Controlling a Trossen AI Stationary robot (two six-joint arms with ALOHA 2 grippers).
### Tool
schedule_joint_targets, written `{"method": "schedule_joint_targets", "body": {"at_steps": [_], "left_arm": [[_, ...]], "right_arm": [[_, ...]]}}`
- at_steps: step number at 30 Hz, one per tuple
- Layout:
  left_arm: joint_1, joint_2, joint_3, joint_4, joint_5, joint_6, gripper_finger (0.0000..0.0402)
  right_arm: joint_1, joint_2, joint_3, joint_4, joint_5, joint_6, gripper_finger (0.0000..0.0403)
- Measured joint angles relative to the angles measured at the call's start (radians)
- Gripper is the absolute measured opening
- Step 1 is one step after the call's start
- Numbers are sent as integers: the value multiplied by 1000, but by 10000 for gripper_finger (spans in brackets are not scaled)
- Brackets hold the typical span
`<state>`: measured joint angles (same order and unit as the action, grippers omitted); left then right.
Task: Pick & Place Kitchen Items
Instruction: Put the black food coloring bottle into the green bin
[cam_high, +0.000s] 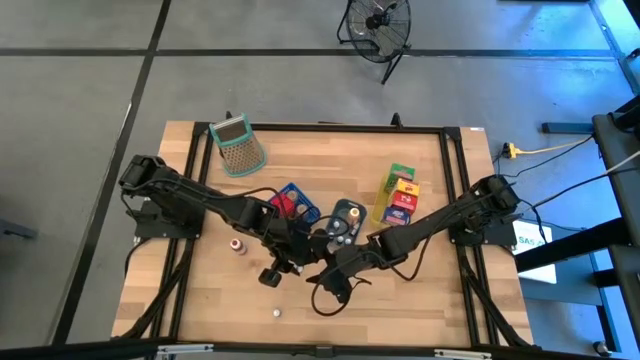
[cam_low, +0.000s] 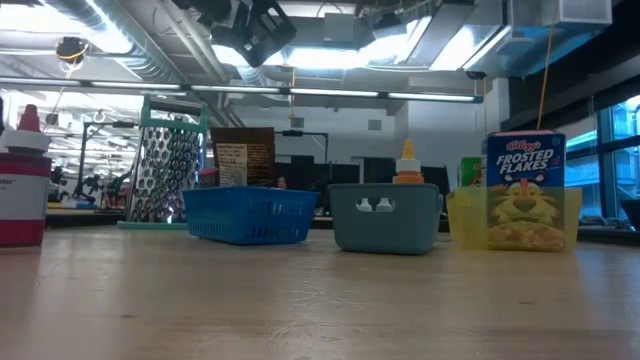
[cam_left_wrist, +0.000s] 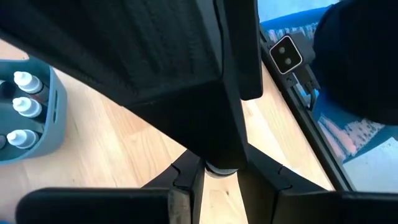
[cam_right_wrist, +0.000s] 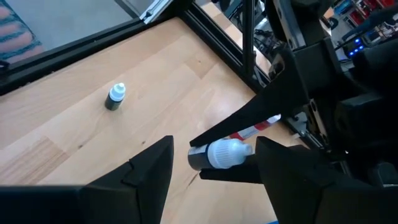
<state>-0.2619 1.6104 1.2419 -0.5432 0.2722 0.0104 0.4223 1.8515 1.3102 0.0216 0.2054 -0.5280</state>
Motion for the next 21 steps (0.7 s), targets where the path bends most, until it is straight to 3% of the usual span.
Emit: {"method": "schedule_joint_targets", "body": {"at_steps": [21], "left_arm": [[18, -2, 1, 12, -66, -92, 74]], "right_arm": [[-4, 0, 0, -20, 52, 26, 181]]}}
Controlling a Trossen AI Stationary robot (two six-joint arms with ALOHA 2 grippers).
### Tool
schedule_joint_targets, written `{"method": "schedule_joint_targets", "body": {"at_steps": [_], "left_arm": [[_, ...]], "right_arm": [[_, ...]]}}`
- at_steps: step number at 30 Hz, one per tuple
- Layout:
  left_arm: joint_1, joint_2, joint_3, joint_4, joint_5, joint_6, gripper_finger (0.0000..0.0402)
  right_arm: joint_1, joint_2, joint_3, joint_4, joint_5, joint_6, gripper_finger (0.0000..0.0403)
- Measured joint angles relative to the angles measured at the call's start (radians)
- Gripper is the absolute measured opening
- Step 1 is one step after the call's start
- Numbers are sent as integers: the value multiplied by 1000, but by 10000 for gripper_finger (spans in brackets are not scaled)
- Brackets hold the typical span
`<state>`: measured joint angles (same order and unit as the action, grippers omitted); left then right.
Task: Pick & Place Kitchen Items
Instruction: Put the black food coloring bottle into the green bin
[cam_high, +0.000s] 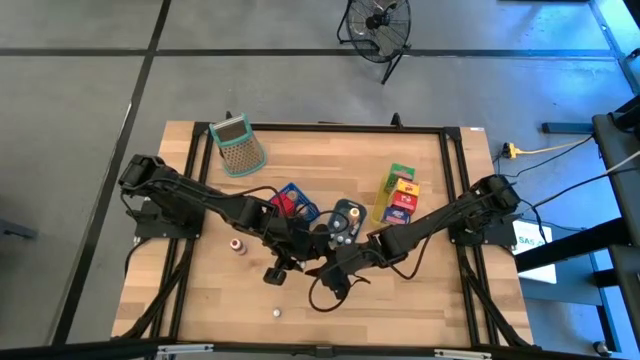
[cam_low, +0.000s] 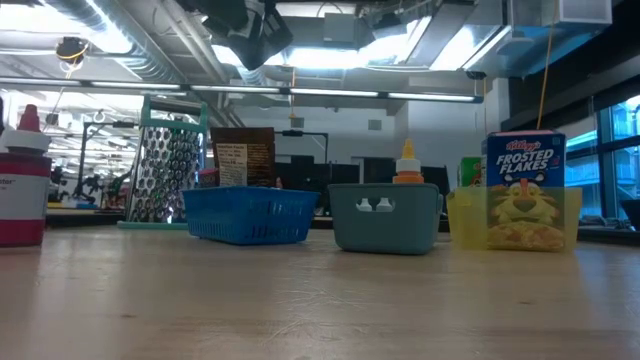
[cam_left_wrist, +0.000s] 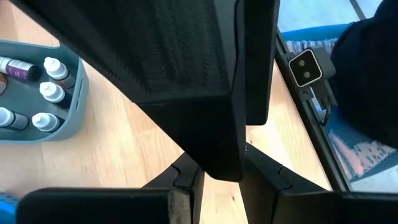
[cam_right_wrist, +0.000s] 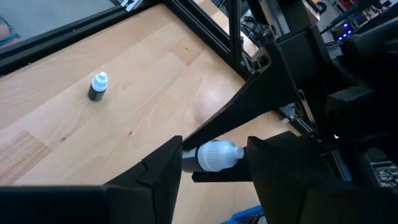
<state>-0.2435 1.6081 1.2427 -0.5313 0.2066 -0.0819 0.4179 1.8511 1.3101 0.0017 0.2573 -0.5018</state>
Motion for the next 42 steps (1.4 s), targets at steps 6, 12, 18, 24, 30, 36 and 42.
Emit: {"method": "schedule_joint_targets", "body": {"at_steps": [6, 12, 18, 24, 30, 36, 42], "left_arm": [[1, -11, 0, 1, -5, -11, 74], [2, -12, 0, -5, -7, -19, 74], [2, -12, 1, -8, -1, -19, 74], [4, -12, 21, -46, 2, -18, 74], [7, -12, 27, -76, -1, -19, 74], [10, -12, 27, -110, -1, -17, 74], [10, -12, 27, -111, -6, -18, 74]], "right_arm": [[0, -2, -3, -3, -8, 16, 181], [3, -3, -3, -23, -22, 43, 181], [2, -3, -3, -35, -39, 45, 181], [0, -5, -3, -30, -44, 50, 181], [2, 9, -3, -36, -52, 72, 181], [2, 23, -3, -29, -66, 93, 181], [8, 23, -4, -28, -65, 102, 181]]}}
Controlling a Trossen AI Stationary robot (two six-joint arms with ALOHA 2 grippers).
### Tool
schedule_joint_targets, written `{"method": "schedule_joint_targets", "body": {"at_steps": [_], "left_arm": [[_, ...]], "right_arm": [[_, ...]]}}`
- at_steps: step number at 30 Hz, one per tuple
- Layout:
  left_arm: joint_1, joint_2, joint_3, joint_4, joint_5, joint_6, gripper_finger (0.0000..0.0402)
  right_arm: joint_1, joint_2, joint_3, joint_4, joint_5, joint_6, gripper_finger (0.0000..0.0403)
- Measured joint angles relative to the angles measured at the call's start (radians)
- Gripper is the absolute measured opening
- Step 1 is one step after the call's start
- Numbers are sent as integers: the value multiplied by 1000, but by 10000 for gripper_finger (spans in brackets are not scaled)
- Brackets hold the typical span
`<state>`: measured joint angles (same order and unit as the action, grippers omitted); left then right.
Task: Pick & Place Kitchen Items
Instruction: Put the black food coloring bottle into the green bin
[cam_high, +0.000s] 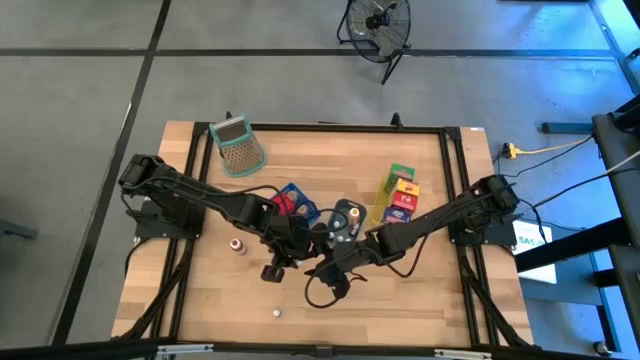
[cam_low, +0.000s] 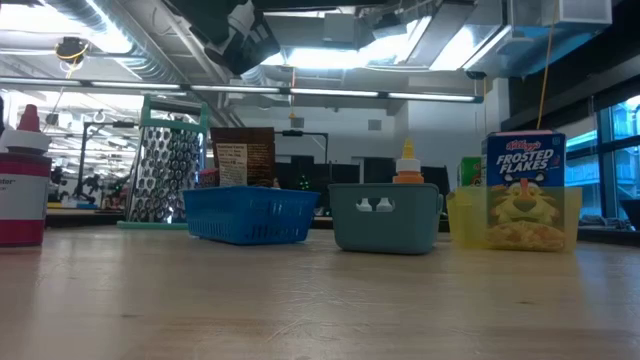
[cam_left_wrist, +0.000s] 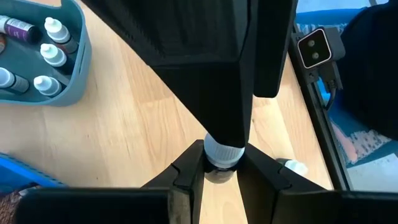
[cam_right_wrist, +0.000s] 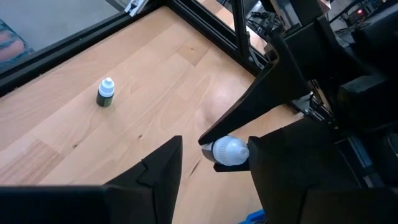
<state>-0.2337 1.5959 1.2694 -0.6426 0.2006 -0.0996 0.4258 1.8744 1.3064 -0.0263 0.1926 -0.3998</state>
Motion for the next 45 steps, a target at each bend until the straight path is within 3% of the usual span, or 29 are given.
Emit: {"method": "schedule_joint_targets", "body": {"at_steps": [17, 25, 45], "left_arm": [[0, 0, 0, -14, -25, -16, 74], [0, -1, 0, 3, -7, -42, 74], [-2, -7, 9, 10, -3, -35, 74]], "right_arm": [[-1, 0, -1, -26, -23, 52, 181], [-6, 4, -4, -15, 73, -71, 181], [4, 6, -6, 49, 96, -164, 158]]}}
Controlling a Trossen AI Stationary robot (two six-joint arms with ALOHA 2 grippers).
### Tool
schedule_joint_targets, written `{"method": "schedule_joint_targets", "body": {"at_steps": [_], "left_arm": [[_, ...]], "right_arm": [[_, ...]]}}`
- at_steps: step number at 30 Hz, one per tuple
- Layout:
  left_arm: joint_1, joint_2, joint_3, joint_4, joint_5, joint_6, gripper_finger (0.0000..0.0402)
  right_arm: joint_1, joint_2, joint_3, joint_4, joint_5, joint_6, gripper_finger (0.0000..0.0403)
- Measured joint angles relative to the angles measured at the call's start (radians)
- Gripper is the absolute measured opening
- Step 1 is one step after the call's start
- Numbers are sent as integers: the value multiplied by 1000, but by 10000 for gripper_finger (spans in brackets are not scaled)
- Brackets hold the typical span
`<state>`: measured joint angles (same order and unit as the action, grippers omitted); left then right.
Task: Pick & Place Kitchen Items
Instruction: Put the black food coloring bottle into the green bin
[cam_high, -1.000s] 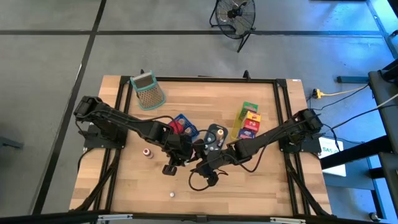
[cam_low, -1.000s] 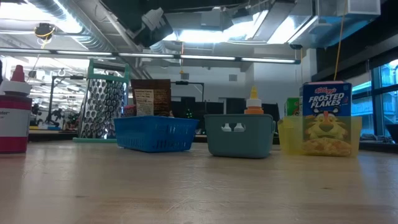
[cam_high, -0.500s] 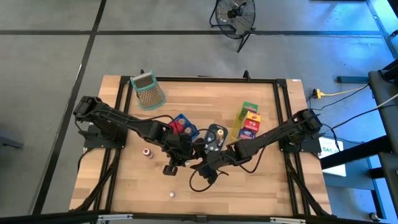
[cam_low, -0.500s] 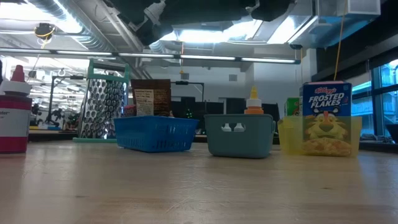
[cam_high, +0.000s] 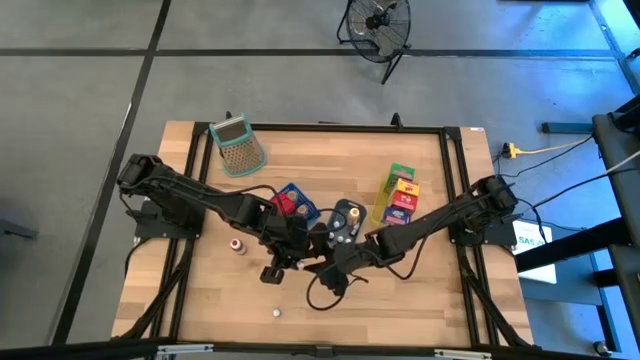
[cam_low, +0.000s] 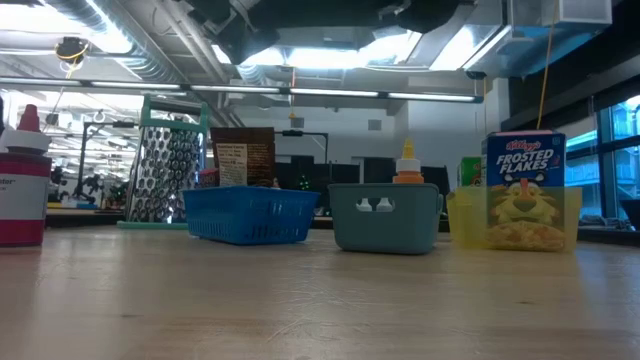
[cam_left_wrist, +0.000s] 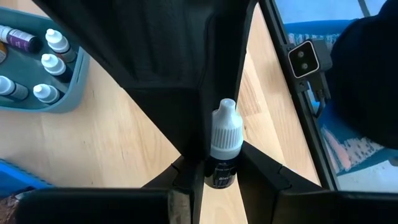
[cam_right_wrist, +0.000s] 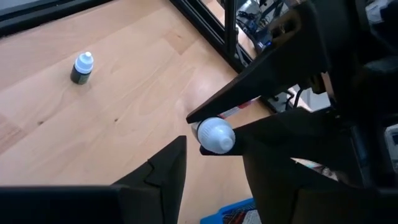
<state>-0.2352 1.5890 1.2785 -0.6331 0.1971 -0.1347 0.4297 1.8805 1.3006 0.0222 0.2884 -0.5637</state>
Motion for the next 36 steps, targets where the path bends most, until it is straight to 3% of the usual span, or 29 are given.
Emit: {"method": "schedule_joint_targets", "body": {"at_steps": [16, 36], "left_arm": [[0, 1, 2, 0, 16, -4, 74], [-1, 2, 8, 46, -2, -20, 74]], "right_arm": [[18, 4, 0, 34, 2, -27, 158], [57, 6, 3, 65, 86, -79, 158]]}}
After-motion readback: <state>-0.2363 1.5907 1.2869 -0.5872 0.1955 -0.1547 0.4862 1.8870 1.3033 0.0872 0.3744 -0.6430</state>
